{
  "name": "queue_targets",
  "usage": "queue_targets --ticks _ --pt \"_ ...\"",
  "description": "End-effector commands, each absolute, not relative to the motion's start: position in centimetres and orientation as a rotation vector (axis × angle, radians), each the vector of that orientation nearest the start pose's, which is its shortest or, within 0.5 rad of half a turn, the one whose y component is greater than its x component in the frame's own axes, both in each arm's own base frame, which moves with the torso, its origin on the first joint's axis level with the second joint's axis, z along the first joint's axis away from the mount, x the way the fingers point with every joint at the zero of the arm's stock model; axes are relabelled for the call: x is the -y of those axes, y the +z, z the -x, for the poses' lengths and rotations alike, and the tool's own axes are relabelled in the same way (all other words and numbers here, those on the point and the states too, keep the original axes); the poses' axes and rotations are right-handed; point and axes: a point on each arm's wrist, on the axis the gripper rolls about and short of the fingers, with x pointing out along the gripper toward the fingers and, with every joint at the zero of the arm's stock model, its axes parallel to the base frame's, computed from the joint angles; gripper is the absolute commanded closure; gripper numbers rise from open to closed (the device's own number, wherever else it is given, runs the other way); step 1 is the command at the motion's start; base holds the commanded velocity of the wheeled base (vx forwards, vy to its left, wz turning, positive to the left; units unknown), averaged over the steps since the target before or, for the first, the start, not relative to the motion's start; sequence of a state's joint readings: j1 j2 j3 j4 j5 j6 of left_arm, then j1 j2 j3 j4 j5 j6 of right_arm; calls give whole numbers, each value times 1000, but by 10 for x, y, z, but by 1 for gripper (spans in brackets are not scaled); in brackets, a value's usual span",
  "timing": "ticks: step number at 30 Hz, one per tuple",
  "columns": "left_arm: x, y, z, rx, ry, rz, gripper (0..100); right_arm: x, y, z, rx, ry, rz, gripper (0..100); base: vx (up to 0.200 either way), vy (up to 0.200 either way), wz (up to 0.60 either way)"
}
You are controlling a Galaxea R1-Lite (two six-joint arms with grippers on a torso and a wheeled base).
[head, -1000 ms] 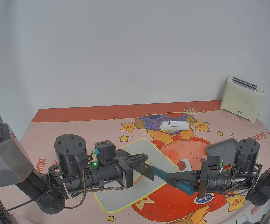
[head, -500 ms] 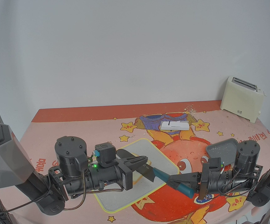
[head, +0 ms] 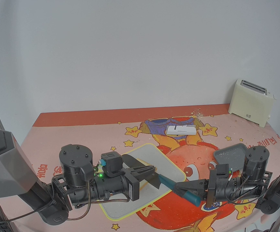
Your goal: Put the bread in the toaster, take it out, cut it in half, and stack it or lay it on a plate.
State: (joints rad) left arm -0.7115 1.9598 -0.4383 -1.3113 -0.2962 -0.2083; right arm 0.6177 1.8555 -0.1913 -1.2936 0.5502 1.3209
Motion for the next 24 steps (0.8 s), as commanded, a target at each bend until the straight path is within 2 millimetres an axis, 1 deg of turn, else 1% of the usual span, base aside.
queue_targets --ticks 1,6,15,24 --pt "200 82 -222 -331 -975 142 100 -146 71 -186 -1085 717 -1131 100 0 0 0" --pt "201 80 -223 -332 -975 142 100 -147 72 -186 -1079 724 -1131 100 0 0 0" --pt "203 84 -226 -313 -976 148 100 -148 72 -187 -1080 725 -1130 100 0 0 0" --pt "204 76 -228 -337 -968 142 100 -148 72 -187 -1081 723 -1131 100 0 0 0"
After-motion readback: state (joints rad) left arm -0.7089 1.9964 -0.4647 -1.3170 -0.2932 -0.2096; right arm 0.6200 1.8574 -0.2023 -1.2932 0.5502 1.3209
